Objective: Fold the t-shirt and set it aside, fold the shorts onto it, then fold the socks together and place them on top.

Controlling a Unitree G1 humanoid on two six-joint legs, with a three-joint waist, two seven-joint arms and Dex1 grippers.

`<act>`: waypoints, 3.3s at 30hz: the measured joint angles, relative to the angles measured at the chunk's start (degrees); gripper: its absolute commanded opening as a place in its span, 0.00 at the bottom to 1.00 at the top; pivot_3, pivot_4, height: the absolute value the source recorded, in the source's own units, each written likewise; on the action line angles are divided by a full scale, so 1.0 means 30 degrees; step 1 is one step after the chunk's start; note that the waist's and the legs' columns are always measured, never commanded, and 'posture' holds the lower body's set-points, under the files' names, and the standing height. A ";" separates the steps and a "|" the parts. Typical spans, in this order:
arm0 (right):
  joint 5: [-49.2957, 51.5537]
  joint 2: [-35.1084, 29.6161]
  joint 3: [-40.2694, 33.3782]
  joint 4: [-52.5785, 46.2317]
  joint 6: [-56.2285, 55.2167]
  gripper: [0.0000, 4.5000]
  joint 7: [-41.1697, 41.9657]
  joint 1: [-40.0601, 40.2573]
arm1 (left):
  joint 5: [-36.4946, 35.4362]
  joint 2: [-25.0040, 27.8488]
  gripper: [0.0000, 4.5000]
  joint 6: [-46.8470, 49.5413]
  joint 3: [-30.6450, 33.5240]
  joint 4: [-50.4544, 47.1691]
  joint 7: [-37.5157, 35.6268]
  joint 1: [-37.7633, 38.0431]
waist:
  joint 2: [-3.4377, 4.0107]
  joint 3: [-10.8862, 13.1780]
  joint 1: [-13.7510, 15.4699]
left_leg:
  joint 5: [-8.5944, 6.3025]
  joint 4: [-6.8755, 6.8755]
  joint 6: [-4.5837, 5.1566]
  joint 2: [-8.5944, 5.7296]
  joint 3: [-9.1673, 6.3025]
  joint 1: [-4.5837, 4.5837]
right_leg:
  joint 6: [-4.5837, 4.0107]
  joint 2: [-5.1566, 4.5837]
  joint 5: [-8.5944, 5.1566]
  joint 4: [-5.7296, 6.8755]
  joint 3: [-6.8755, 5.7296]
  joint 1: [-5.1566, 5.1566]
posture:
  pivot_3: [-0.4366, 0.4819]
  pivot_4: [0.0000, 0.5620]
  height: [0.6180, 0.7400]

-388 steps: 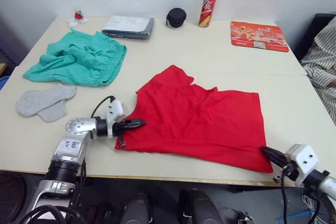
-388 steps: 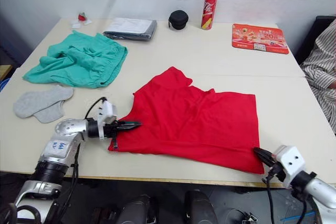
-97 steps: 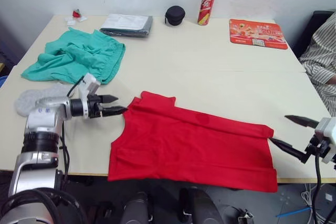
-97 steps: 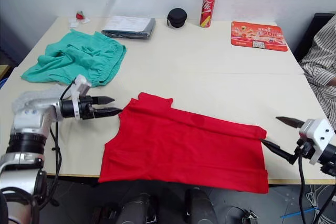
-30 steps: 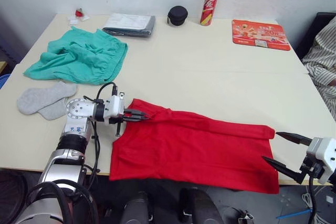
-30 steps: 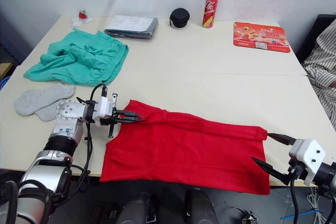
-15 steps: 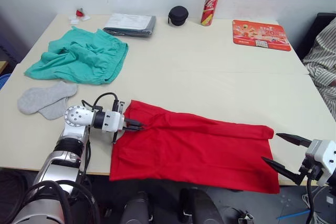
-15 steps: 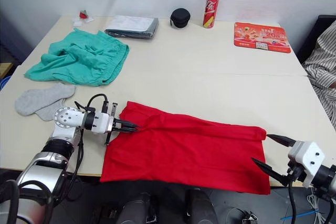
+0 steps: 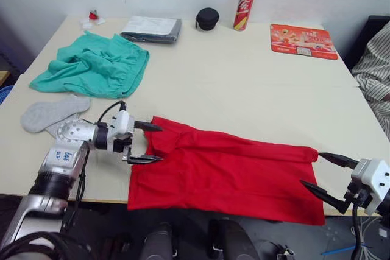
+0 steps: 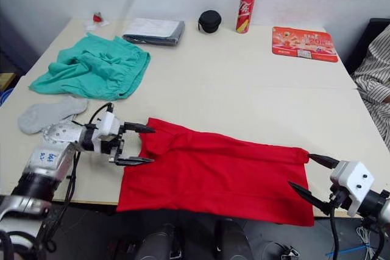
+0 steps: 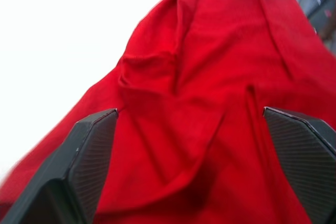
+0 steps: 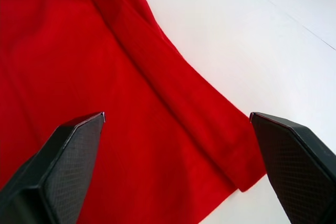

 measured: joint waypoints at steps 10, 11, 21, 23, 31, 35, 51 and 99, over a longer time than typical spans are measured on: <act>0.0451 0.0145 0.0212 -0.1470 0.1122 1.00 -0.0745 -0.0943 | 0.3192 -0.2208 0.99 0.7407 -0.0329 -0.6951 0.9572 0.1446 | 0.0000 0.0000 -0.0017 | 0.0004 -0.0263 -0.0060 -0.0029 0.0078 0.0253 | 0.0002 0.0015 -0.0003 -0.0073 0.0084 0.0133 | 0.48 0.27 1.00; 0.0451 0.0235 0.0269 -0.1469 0.1132 1.00 -0.0751 -0.1008 | 0.3451 -0.2310 0.95 0.7668 -0.0444 -0.7081 0.9915 0.1588 | 0.0000 0.0000 -0.0009 | 0.0014 -0.0276 -0.0078 -0.0026 0.0080 0.0261 | -0.0006 0.0023 -0.0008 -0.0074 0.0086 0.0131 | 0.48 0.27 1.00; 0.0398 0.0595 0.0504 -0.1306 0.1023 1.00 -0.0694 -0.1427 | 0.3727 -0.2376 0.27 0.9027 -0.1019 -0.7631 0.9455 0.2173 | 0.0000 0.0001 0.0014 | 0.0028 -0.0292 -0.0102 -0.0018 0.0079 0.0263 | -0.0019 0.0027 -0.0015 -0.0077 0.0084 0.0127 | 0.48 0.27 1.00; 0.0379 0.0617 0.0587 -0.1287 0.0944 1.00 -0.0653 -0.1462 | 0.3616 -0.2360 0.13 0.8990 -0.0944 -0.7631 0.9196 0.2169 | 0.0001 0.0000 0.0016 | 0.0028 -0.0292 -0.0101 -0.0021 0.0079 0.0264 | -0.0019 0.0023 -0.0015 -0.0077 0.0085 0.0129 | 0.48 0.27 1.00; 0.0226 0.0624 0.0884 -0.0800 0.0595 1.00 -0.0479 -0.1482 | 0.3056 -0.1152 0.01 0.5189 -0.0493 -0.5710 0.5005 0.1502 | 0.0001 0.0000 0.0012 | 0.0028 -0.0300 -0.0101 -0.0020 0.0080 0.0266 | -0.0030 0.0021 -0.0020 -0.0086 0.0079 0.0127 | 0.48 0.27 1.00; -0.0040 0.0621 0.0894 -0.0491 0.0444 1.00 -0.0248 -0.1426 | 0.3198 -0.0143 0.01 0.0563 -0.0275 -0.3203 0.1556 0.0775 | 0.0005 -0.0002 -0.0002 | 0.0024 -0.0313 -0.0100 -0.0017 0.0084 0.0259 | -0.0039 0.0021 -0.0024 -0.0101 0.0072 0.0117 | 0.48 0.27 1.00; -0.0641 0.0620 0.0894 -0.0073 0.0235 1.00 0.0100 -0.0657 | 0.5789 -0.1332 0.14 -0.9862 -0.1574 0.3029 -0.1836 -0.0167 | 0.0005 -0.0002 -0.0022 | -0.0028 -0.0316 -0.0011 -0.0009 0.0082 0.0252 | -0.0038 0.0016 -0.0024 -0.0112 0.0052 0.0120 | 0.48 0.27 1.00; -0.4397 -0.2814 0.5981 1.4570 -1.1436 0.00 0.5132 -0.8435 | -0.0480 -0.1155 0.64 0.0825 0.1260 -0.2092 -0.3066 0.1469 | 0.0007 0.0003 -0.0112 | 0.0045 -0.0306 -0.0112 -0.0006 0.0085 0.0260 | -0.0036 0.0019 -0.0025 -0.0116 0.0046 0.0126 | 0.48 0.27 1.00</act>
